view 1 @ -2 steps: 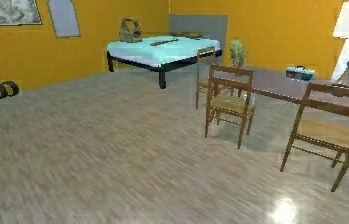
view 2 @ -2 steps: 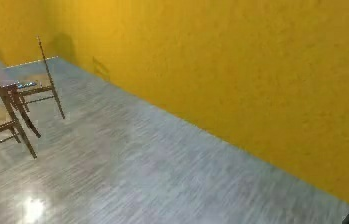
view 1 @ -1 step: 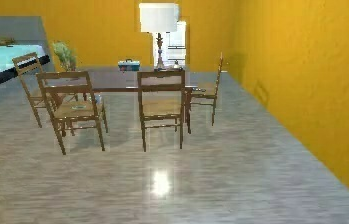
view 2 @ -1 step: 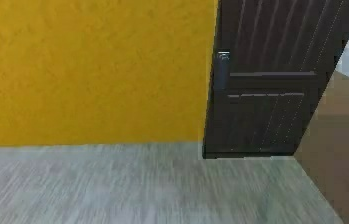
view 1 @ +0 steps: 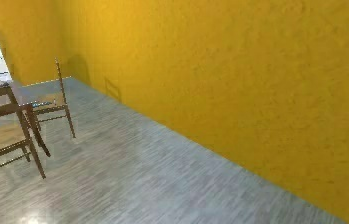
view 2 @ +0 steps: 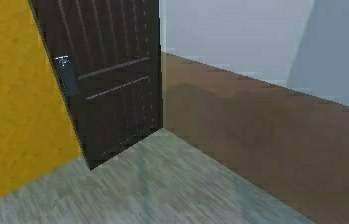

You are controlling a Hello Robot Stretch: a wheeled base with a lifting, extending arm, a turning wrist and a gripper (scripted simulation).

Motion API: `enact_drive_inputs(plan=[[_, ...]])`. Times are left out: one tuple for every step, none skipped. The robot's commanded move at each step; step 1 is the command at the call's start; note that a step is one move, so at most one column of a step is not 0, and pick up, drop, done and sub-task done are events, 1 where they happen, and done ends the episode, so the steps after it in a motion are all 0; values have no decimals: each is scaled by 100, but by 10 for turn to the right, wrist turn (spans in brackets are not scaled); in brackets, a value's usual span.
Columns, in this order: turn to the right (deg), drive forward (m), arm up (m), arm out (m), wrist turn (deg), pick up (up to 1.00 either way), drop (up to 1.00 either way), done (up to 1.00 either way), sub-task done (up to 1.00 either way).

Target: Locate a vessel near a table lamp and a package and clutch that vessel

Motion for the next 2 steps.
enact_drive_inputs(plan=[[0,10,0,0,0,0,0,0,0],[-450,0,0,0,0,0,0,0,0]])
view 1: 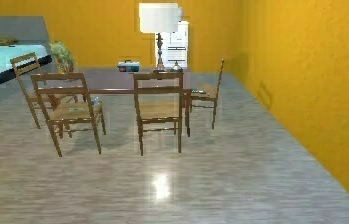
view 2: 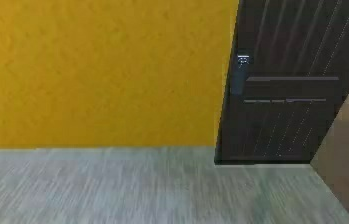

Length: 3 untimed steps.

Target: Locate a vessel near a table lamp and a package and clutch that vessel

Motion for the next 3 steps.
enact_drive_inputs(plan=[[-240,0,0,0,0,0,0,0,0],[0,10,0,0,0,0,0,0,0],[-300,0,0,0,0,0,0,0,0]])
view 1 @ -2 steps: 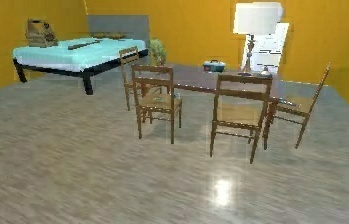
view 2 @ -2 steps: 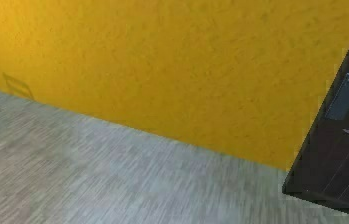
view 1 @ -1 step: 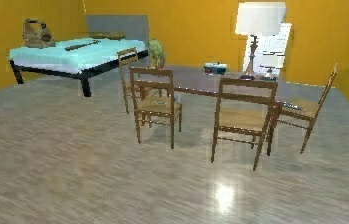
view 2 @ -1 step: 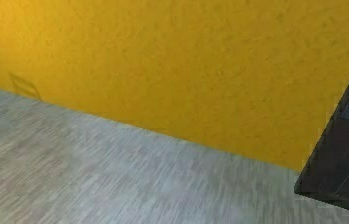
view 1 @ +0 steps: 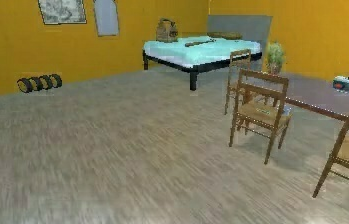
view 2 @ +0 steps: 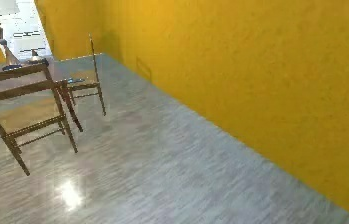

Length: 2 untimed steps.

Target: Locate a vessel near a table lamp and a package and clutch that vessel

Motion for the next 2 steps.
enact_drive_inputs(plan=[[0,100,0,0,0,0,0,0,0],[0,70,0,0,0,0,0,0,0]])
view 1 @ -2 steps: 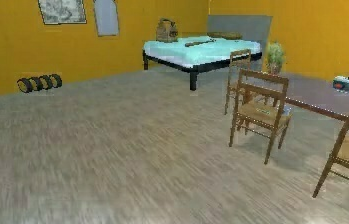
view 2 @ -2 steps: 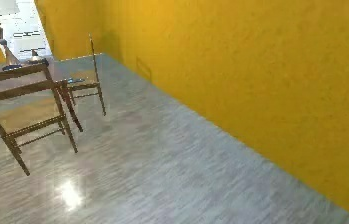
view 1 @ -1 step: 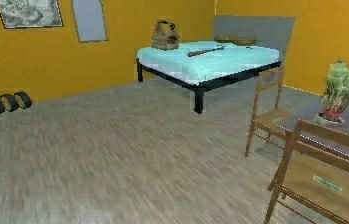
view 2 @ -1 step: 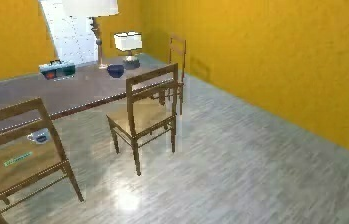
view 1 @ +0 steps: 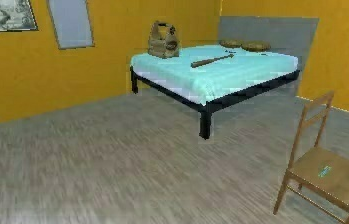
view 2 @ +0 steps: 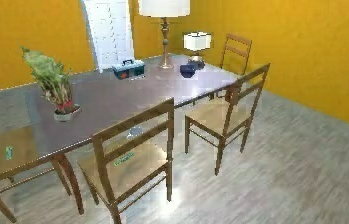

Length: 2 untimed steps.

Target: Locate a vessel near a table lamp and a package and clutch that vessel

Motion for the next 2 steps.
enact_drive_inputs(plan=[[-270,0,0,0,0,0,0,0,0],[0,15,0,0,0,0,0,0,0]])
